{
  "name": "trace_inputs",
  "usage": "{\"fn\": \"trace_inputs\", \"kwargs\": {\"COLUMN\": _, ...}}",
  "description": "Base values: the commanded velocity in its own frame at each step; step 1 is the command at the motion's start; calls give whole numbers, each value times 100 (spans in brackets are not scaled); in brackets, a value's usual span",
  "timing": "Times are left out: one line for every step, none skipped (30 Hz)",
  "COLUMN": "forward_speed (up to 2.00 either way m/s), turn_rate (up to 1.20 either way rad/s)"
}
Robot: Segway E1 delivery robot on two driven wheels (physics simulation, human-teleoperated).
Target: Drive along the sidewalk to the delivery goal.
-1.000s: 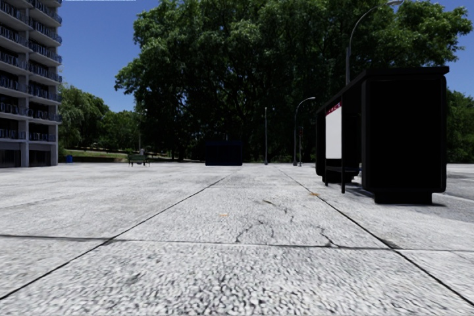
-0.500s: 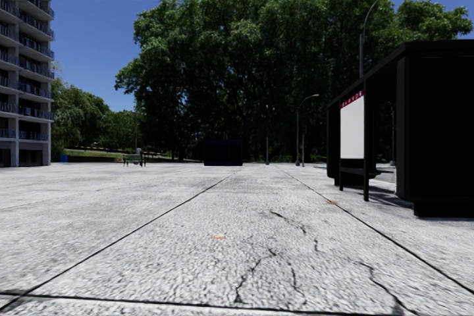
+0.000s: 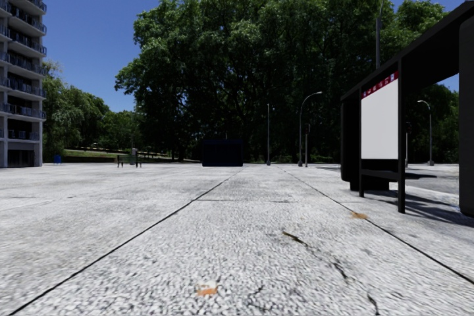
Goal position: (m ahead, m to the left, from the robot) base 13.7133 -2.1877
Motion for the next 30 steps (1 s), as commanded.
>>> {"fn": "trace_inputs", "kwargs": {"forward_speed": 200, "turn_rate": 0}}
{"fn": "trace_inputs", "kwargs": {"forward_speed": 200, "turn_rate": 0}}
{"fn": "trace_inputs", "kwargs": {"forward_speed": 200, "turn_rate": 0}}
{"fn": "trace_inputs", "kwargs": {"forward_speed": 200, "turn_rate": 0}}
{"fn": "trace_inputs", "kwargs": {"forward_speed": 200, "turn_rate": 0}}
{"fn": "trace_inputs", "kwargs": {"forward_speed": 200, "turn_rate": 0}}
{"fn": "trace_inputs", "kwargs": {"forward_speed": 200, "turn_rate": 0}}
{"fn": "trace_inputs", "kwargs": {"forward_speed": 200, "turn_rate": 0}}
{"fn": "trace_inputs", "kwargs": {"forward_speed": 200, "turn_rate": 0}}
{"fn": "trace_inputs", "kwargs": {"forward_speed": 200, "turn_rate": 0}}
{"fn": "trace_inputs", "kwargs": {"forward_speed": 200, "turn_rate": 0}}
{"fn": "trace_inputs", "kwargs": {"forward_speed": 200, "turn_rate": 0}}
{"fn": "trace_inputs", "kwargs": {"forward_speed": 200, "turn_rate": 0}}
{"fn": "trace_inputs", "kwargs": {"forward_speed": 200, "turn_rate": 0}}
{"fn": "trace_inputs", "kwargs": {"forward_speed": 200, "turn_rate": 0}}
{"fn": "trace_inputs", "kwargs": {"forward_speed": 200, "turn_rate": 0}}
{"fn": "trace_inputs", "kwargs": {"forward_speed": 200, "turn_rate": 0}}
{"fn": "trace_inputs", "kwargs": {"forward_speed": 200, "turn_rate": 0}}
{"fn": "trace_inputs", "kwargs": {"forward_speed": 200, "turn_rate": 0}}
{"fn": "trace_inputs", "kwargs": {"forward_speed": 200, "turn_rate": 0}}
{"fn": "trace_inputs", "kwargs": {"forward_speed": 200, "turn_rate": 0}}
{"fn": "trace_inputs", "kwargs": {"forward_speed": 200, "turn_rate": 0}}
{"fn": "trace_inputs", "kwargs": {"forward_speed": 200, "turn_rate": 0}}
{"fn": "trace_inputs", "kwargs": {"forward_speed": 200, "turn_rate": 0}}
{"fn": "trace_inputs", "kwargs": {"forward_speed": 200, "turn_rate": 0}}
{"fn": "trace_inputs", "kwargs": {"forward_speed": 200, "turn_rate": 0}}
{"fn": "trace_inputs", "kwargs": {"forward_speed": 200, "turn_rate": 0}}
{"fn": "trace_inputs", "kwargs": {"forward_speed": 200, "turn_rate": 0}}
{"fn": "trace_inputs", "kwargs": {"forward_speed": 200, "turn_rate": 0}}
{"fn": "trace_inputs", "kwargs": {"forward_speed": 200, "turn_rate": 0}}
